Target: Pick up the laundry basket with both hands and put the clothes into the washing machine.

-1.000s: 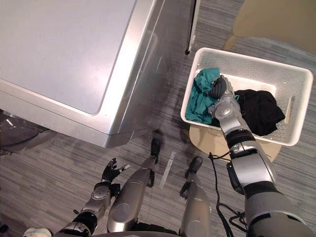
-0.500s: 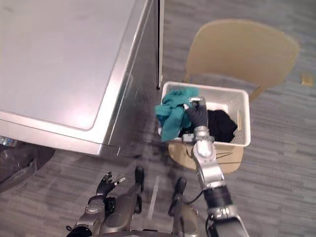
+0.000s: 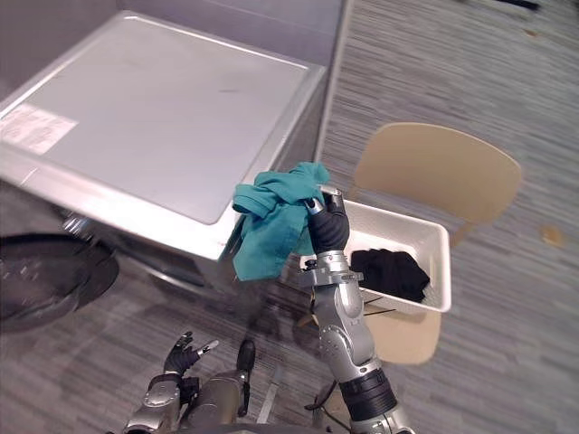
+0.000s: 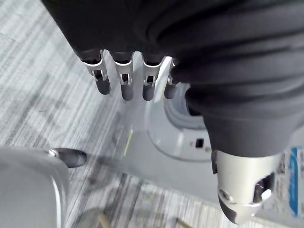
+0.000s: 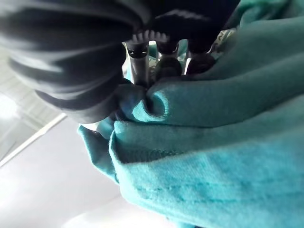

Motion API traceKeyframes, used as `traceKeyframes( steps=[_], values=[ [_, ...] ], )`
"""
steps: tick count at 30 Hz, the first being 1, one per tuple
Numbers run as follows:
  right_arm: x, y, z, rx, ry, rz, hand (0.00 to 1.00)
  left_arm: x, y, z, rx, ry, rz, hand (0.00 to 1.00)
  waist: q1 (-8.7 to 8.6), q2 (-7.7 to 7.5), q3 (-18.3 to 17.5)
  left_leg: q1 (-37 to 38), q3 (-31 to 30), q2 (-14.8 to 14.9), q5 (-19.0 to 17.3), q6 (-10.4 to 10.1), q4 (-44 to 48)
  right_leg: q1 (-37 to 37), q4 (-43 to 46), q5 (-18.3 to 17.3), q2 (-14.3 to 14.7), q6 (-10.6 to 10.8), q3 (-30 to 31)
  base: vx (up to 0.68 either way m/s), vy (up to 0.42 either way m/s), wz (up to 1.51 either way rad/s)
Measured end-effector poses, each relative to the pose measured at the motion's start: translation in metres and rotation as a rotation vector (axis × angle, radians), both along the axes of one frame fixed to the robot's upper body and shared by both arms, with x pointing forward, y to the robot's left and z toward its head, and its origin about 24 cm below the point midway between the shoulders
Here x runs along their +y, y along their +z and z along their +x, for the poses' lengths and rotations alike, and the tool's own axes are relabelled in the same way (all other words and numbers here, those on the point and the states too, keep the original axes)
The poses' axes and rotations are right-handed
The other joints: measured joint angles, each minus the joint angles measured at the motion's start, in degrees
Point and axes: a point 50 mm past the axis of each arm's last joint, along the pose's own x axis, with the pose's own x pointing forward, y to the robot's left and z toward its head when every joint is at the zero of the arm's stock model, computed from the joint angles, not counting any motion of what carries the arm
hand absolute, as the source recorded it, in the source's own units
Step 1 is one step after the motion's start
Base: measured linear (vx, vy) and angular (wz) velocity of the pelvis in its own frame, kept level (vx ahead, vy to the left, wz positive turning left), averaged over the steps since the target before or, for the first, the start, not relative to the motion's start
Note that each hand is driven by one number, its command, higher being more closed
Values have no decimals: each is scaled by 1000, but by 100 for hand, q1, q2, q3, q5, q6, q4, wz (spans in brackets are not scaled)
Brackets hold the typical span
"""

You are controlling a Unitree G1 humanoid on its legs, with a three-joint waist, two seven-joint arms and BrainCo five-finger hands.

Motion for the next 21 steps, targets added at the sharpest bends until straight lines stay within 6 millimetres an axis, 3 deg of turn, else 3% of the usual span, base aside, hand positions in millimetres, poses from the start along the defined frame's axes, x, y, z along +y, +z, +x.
traceKeyframes(
  steps=[2,3,4,5,6,7,8,9,11,13,15,16,18,21],
  values=[
    [2,9,3,-41,-1,-20,100,-7,8,4,-59,8,-15,0,108,89,-32,-418,-251,82,264,-194,40,116,-678,-481,143,-188,-292,-299,-327,47],
    [-1,12,6,-53,-12,-36,100,-15,13,7,-98,17,-33,0,87,220,-49,-584,-454,169,456,-244,-28,112,-900,-580,290,-302,-507,-338,-283,67],
    [-9,12,8,-53,-49,-64,100,-27,19,12,-140,13,-70,0,92,499,-28,-635,-603,358,819,-275,-257,104,-945,-537,561,-430,-712,-386,-263,88],
    [-20,7,13,-27,-107,-111,100,-43,27,16,-196,-8,-113,0,93,730,-45,-397,-576,528,1522,-126,-1010,44,-950,-432,718,-609,-944,-403,-223,82],
    [-24,4,15,-18,-129,-138,100,-51,33,18,-232,-26,-134,0,78,852,-78,-277,-367,608,811,1,-1229,60,-965,-380,784,-724,-1131,-409,-175,105],
    [-32,2,17,-7,-169,-157,100,-59,42,24,-280,-66,-149,0,37,786,-54,-351,-136,543,200,-91,-1207,37,-1043,-317,609,-882,-1387,-441,-155,110],
    [-38,3,22,-11,-208,-180,100,-63,57,32,-359,-85,-156,0,16,586,-53,-512,272,288,233,19,-604,-101,-1179,-129,273,-962,-1550,-418,-170,128],
    [-41,4,24,-17,-221,-198,100,-61,70,37,-424,-86,-155,0,-47,601,-93,-528,533,201,203,11,-77,-75,-1533,212,157,-918,-1679,-317,-138,84],
    [-42,5,24,-32,-228,-241,100,-58,90,43,-533,-90,-147,0,-45,673,-140,-317,716,240,140,-15,491,-76,-1953,567,167,-918,-1783,-222,-42,43],
    [-44,4,24,-38,-234,-286,100,-56,111,50,-650,-109,-130,0,-49,870,-261,402,807,354,-333,-17,422,-60,-2226,828,231,-890,-1937,-209,46,44],
    [-48,5,25,-42,-250,-307,100,-64,131,61,-754,-151,-135,0,-74,1148,-443,1152,724,521,-335,-72,-765,-50,-2411,995,404,-767,-2231,-117,87,64],
    [-50,4,25,-41,-251,-312,100,-67,137,64,-783,-171,-133,0,-67,1147,-448,1190,666,566,-318,-127,-959,-46,-2433,1030,431,-751,-2348,-92,95,60],
    [-47,2,25,-31,-232,-317,100,-72,156,72,-860,-259,-91,0,-48,982,-469,1196,494,549,-289,-163,-1190,-14,-2488,1123,410,-672,-2573,-108,133,55],
    [-29,-4,24,-16,-147,-326,100,-72,171,71,-920,-362,-8,0,-22,793,-584,1258,448,408,-258,-129,-1196,105,-2536,1187,277,-569,-2634,-31,115,20]
  ],
)
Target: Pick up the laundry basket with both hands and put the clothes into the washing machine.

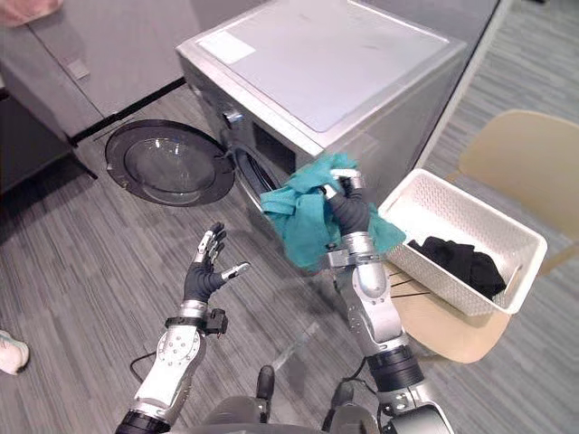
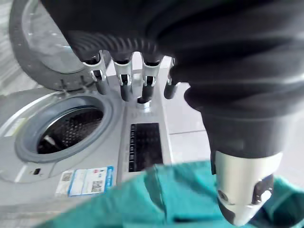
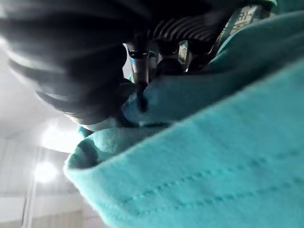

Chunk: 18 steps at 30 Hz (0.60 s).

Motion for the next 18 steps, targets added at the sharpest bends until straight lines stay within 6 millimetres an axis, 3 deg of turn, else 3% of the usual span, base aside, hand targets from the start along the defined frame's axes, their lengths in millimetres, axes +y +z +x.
traceKeyframes(
  steps=[5,8,11,12,18],
  values=[
    [31,-9,2,53,169,-16,100,-21,27,16,-140,-127,112,0,-14,-30,-68,85,-69,-152,89,110,-36,134,-63,108,-104,109,-50,-33,62,10],
    [49,-8,0,79,275,2,100,-37,31,24,-171,-188,171,0,-14,-32,-126,96,-58,-140,111,93,-37,212,-263,250,-86,102,-25,-23,16,-6],
    [58,-15,1,138,330,40,100,-37,28,34,-169,-178,238,0,-15,-35,-330,115,6,-96,130,63,-35,256,-408,336,-14,51,50,2,-18,-14],
    [62,-16,-1,154,358,58,100,-37,29,37,-179,-174,270,100,-18,-43,-338,148,12,-77,140,49,-33,314,-480,370,16,39,59,-7,-33,-9],
    [76,-25,-9,229,479,123,100,-30,27,44,-176,-131,352,100,-19,-73,-436,148,-1,83,191,-32,-33,431,-776,555,234,-110,67,-30,-43,-4]
  ],
)
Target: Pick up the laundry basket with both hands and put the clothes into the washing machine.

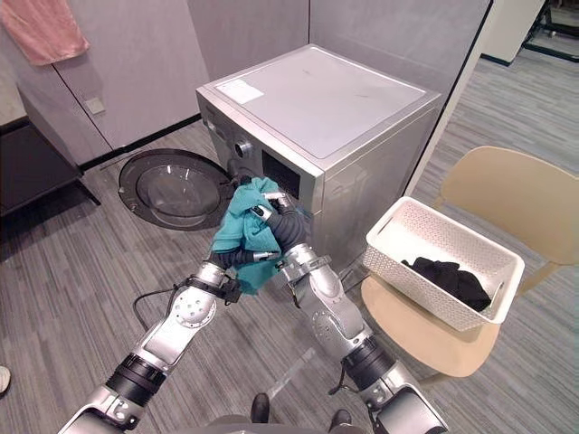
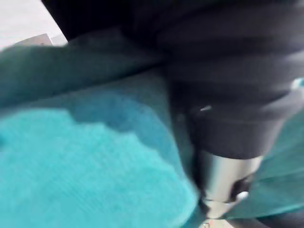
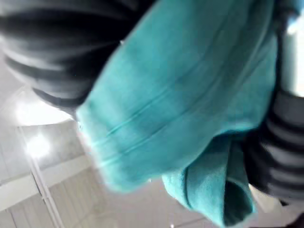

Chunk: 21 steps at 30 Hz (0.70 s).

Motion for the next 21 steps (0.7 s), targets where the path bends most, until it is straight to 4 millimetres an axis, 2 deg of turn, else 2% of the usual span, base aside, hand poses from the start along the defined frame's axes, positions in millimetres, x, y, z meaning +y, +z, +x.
traceKeyframes(
  steps=[7,8,12,18,21],
  values=[
    [3,-3,-3,5,25,-20,100,2,-6,1,22,14,13,100,24,-78,-70,7,-22,141,43,-86,-14,104,-273,181,211,-148,16,-57,-46,-3],
    [3,-3,-3,4,26,-19,0,2,-6,1,25,16,11,100,14,-95,-91,8,-20,162,36,-101,-15,131,-348,225,248,-166,29,-40,-42,-7],
    [4,-1,-5,-8,34,-16,0,2,-7,1,40,17,-26,100,15,-112,-103,2,9,242,41,-179,-48,159,-498,319,352,-233,58,-37,-41,-5],
    [3,6,-7,-75,15,-53,0,-3,-9,-3,83,42,-193,100,9,-110,-104,24,47,326,70,-229,-74,152,-502,314,465,-239,78,-3,-9,-3],
    [-10,12,-10,-150,-60,-92,0,-9,-9,-7,90,45,-262,100,18,-81,-132,80,90,328,94,-223,-138,150,-502,301,471,-222,124,23,10,-7]
  ],
)
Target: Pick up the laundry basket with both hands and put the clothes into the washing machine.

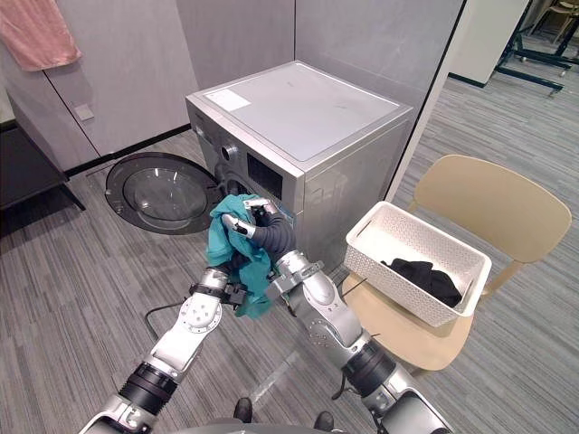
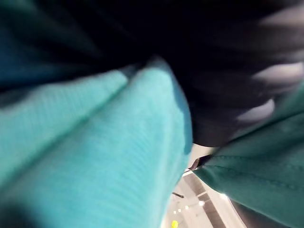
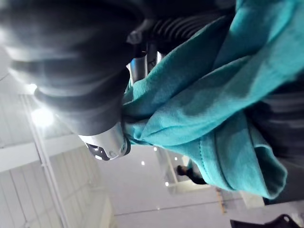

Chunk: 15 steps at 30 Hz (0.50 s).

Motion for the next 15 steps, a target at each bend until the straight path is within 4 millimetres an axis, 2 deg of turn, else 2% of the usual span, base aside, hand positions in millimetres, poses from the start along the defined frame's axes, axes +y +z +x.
traceKeyframes(
  steps=[1,4,6,7,9,12,14,15],
  values=[
    [-3,1,-1,-28,-26,-23,0,1,1,-1,-3,7,-12,100,-8,2,-1,17,19,-1,2,-3,-16,0,0,-1,1,1,21,29,18,-15],
    [-29,12,-8,-177,-186,-135,0,16,-2,-4,12,82,-50,100,-27,6,-5,60,122,-14,1,-2,-23,-3,1,-8,0,13,102,34,18,-15],
    [-58,15,-13,-268,-370,-248,0,35,-15,-11,60,164,-53,100,-36,9,-7,98,148,-13,0,0,-56,-5,1,-19,-4,29,158,39,16,-10],
    [-66,13,-15,-272,-411,-270,0,40,-18,-14,74,183,-54,100,-36,12,-10,110,154,-13,0,0,-76,-5,1,-27,-6,41,163,39,14,-4],
    [-92,-4,-20,-241,-524,-389,0,55,-31,-24,129,244,-61,100,-36,31,-23,122,169,-16,1,0,-125,-20,1,-43,-7,63,171,40,15,-2],
    [-108,-28,-28,-169,-567,-511,0,68,-40,-33,168,300,-61,100,-36,35,-25,114,178,-16,-1,2,-135,-35,1,-53,-8,71,180,25,9,-2],
    [-121,-69,-35,-15,-575,-640,0,77,-49,-41,205,334,-56,100,-27,35,-25,94,170,-14,-8,10,-135,-45,2,-60,-27,73,172,0,0,0],
    [-124,-79,-37,29,-570,-666,0,77,-52,-42,219,337,-55,100,-27,36,-25,87,162,-14,-10,13,-134,-48,2,-62,-28,74,165,10,10,7]
  ],
)
